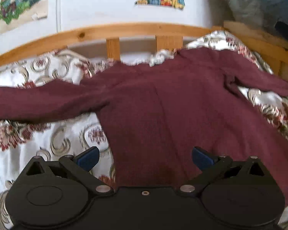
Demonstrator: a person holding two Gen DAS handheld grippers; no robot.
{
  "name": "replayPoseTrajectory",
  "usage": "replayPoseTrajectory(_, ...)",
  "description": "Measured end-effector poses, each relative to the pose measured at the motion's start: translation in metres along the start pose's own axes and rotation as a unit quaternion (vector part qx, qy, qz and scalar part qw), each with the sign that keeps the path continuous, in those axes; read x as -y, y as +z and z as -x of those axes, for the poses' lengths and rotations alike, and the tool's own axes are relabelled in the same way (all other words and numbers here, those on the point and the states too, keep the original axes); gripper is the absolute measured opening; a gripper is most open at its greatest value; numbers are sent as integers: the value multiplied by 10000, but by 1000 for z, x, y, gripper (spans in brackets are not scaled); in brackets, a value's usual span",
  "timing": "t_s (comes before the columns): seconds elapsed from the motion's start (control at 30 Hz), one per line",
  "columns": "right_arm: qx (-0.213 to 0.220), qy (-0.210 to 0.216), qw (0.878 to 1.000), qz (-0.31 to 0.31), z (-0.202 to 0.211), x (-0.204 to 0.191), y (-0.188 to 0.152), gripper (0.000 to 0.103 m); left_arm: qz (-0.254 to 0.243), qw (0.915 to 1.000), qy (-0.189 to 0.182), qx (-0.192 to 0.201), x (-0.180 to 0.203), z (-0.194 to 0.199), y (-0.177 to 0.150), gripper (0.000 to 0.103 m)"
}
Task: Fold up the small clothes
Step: 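Reach the right tool to a sleeve cuff and close on it, then carry the held sleeve across the shirt body and open the right tool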
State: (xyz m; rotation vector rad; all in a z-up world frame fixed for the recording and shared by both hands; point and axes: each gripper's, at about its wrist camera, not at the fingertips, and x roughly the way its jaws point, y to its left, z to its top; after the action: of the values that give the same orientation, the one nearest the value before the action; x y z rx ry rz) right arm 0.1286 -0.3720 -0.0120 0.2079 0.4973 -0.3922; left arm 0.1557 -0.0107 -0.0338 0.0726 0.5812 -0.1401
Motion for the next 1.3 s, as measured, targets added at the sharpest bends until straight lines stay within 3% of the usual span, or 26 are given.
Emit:
replayPoseTrajectory(0.1, 180, -429, 9976, -519, -8, 39, 7, 102, 60, 10000, -22, -45, -3, -2, -4, 102)
replayPoseTrajectory(0.2, 156, -874, 9928, -807, -22, 71, 19, 93, 88, 9999, -88, -109, -5, -5, -6, 102)
replayPoseTrajectory(0.3, 91, -1206, 9892, -834, -37, 92, 29, 85, 76, 9998, -87, -144, -4, -7, -7, 102)
replayPoseTrajectory(0.5, -64, -1373, 9893, -490, -65, 108, 46, 73, 98, 9998, -37, -163, -7, -7, -7, 102)
replayPoseTrajectory(0.6, -137, -1340, 9895, -529, -73, 109, 49, 55, 246, 9995, -20, -221, -12, -7, -6, 102)
replayPoseTrajectory(0.67, -188, -1335, 9895, -530, -78, 111, 51, 30, 383, 9989, 2, -253, -17, -7, -5, 102)
replayPoseTrajectory(0.73, -208, -1365, 9893, -481, -78, 108, 51, 16, 510, 9984, 34, -246, -22, -5, -3, 102)
replayPoseTrajectory(0.8, -185, -1316, 9900, -482, -76, 106, 53, 10, 610, 9978, 75, -239, -28, -4, -1, 102)
replayPoseTrajectory(0.9, -30, -1216, 9917, -407, -60, 94, 56, 8, 791, 9962, 144, -322, -36, -4, 3, 102)
replayPoseTrajectory(1.03, 325, -953, 9947, 220, -35, 53, 73, 7, 1153, 9925, 172, -363, -52, -3, 9, 102)
replayPoseTrajectory(1.3, 804, 457, 9843, 1500, 15, -76, 109, 7, 1339, 9906, 264, -112, -71, 10, 22, 102)
